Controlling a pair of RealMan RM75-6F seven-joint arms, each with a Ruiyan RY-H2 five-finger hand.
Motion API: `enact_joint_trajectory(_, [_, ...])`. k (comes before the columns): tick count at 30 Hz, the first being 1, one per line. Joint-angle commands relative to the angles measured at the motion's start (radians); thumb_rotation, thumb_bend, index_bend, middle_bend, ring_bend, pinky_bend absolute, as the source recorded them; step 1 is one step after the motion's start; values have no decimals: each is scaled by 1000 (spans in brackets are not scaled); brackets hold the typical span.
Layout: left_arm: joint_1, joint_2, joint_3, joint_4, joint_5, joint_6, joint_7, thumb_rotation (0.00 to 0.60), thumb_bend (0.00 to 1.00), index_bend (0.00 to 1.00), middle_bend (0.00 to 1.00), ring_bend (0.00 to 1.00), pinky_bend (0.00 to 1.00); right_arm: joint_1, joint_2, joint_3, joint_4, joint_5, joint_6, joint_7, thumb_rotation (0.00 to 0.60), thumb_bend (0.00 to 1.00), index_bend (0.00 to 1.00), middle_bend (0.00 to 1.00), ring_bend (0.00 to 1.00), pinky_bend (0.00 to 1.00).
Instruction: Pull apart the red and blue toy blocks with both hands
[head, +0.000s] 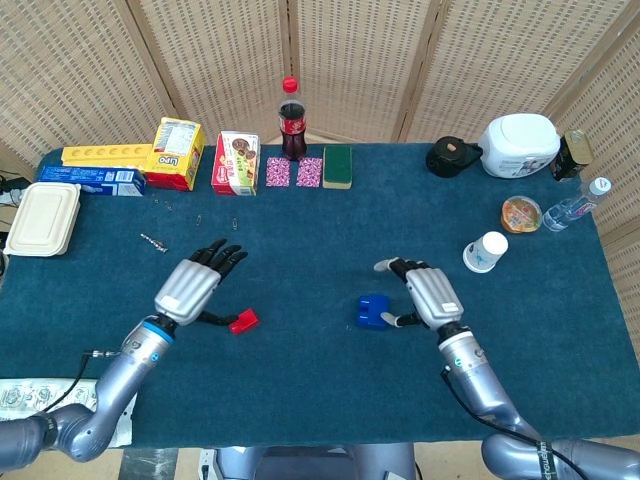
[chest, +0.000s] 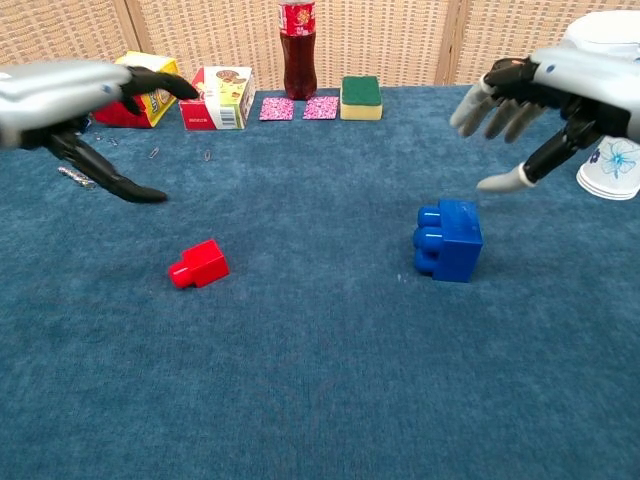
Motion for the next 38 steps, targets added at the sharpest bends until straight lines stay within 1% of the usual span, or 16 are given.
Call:
enact_joint_trajectory(1, [71, 77, 25, -39, 57, 84, -54, 436, 197, 161, 145, 95, 220, -35, -6, -3, 70, -103, 109, 13, 597, 258, 458, 442, 434, 383])
enact_joint_trajectory(4, [119, 112, 49, -33, 104, 141, -93, 431, 205, 192, 159, 109, 225, -57, -6, -17, 115, -147, 150, 36, 597, 279, 480, 478, 475, 416])
enact_joint_trajectory(8, [205, 148, 91, 15, 181, 246, -162, 436, 206, 210, 170, 109, 225, -96, 17, -39, 159, -174, 198, 22, 600, 280, 482, 487, 484, 419])
enact_joint_trajectory(14, [311, 165, 127, 104, 216, 346, -259, 433, 206, 211, 171, 109, 225, -172, 58, -61, 183, -150, 264, -28, 599, 280, 481, 487, 484, 412])
enact_joint_trajectory(20, [413, 162, 138, 190, 225, 454, -323, 435, 206, 211, 171, 109, 225, -243, 102, -81, 182, -140, 318, -38, 600, 280, 481, 488, 483, 400])
enact_joint_trajectory(27, [493, 161, 145, 256, 217, 497, -377, 436, 206, 212, 171, 109, 225, -318, 138, -108, 177, -149, 370, -23, 597, 281, 481, 487, 483, 387])
enact_joint_trajectory(31, [532, 156, 136, 274, 197, 510, -394, 436, 207, 212, 171, 109, 225, -362, 163, -118, 161, -155, 408, -27, 600, 281, 481, 487, 483, 384])
enact_joint_trajectory(38, [542, 159, 116, 264, 203, 495, -392, 434, 207, 211, 171, 109, 225, -392, 183, -111, 145, -158, 424, -26, 600, 281, 482, 487, 483, 383])
